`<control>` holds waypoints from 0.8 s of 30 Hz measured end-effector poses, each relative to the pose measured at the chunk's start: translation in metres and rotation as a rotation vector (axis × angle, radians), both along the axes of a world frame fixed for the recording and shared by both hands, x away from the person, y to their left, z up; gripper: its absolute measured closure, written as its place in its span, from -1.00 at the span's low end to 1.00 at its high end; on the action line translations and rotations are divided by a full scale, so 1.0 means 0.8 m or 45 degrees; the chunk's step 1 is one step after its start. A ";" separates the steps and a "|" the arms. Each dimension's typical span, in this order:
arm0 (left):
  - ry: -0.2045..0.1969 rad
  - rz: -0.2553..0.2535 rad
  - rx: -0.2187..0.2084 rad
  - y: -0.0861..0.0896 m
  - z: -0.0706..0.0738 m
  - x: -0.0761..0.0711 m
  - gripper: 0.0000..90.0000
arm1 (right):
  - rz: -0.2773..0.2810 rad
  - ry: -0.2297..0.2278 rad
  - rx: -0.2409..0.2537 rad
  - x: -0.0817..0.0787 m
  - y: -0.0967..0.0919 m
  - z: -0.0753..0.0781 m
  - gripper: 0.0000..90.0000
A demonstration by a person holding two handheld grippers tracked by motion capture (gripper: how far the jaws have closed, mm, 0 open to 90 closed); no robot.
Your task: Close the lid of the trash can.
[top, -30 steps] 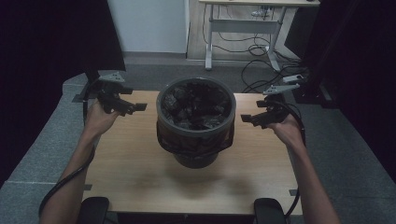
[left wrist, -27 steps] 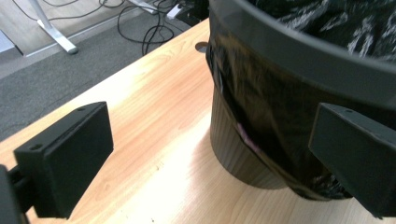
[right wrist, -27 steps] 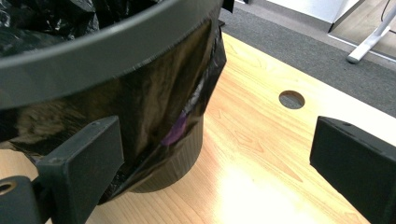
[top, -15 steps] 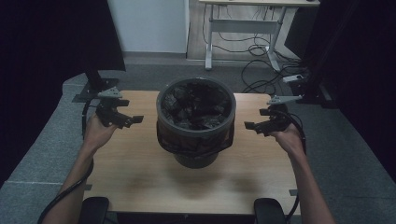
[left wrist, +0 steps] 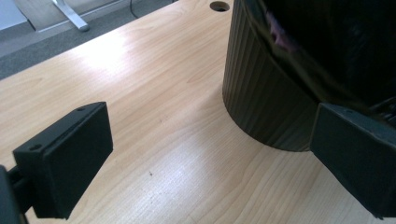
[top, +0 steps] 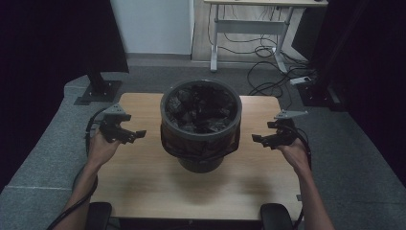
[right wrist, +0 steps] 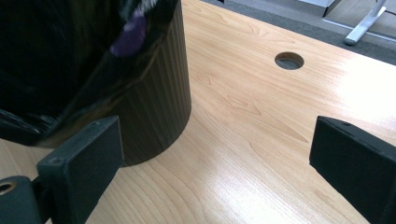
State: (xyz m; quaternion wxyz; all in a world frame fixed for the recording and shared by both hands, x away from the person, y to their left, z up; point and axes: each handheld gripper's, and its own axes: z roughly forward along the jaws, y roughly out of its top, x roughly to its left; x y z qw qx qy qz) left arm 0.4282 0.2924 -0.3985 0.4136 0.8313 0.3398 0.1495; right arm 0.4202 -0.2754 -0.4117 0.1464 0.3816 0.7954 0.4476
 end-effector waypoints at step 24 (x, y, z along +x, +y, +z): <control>0.040 0.068 -0.012 0.005 -0.102 -0.022 -1.00 | -0.048 0.050 -0.109 -0.017 0.013 -0.100 -1.00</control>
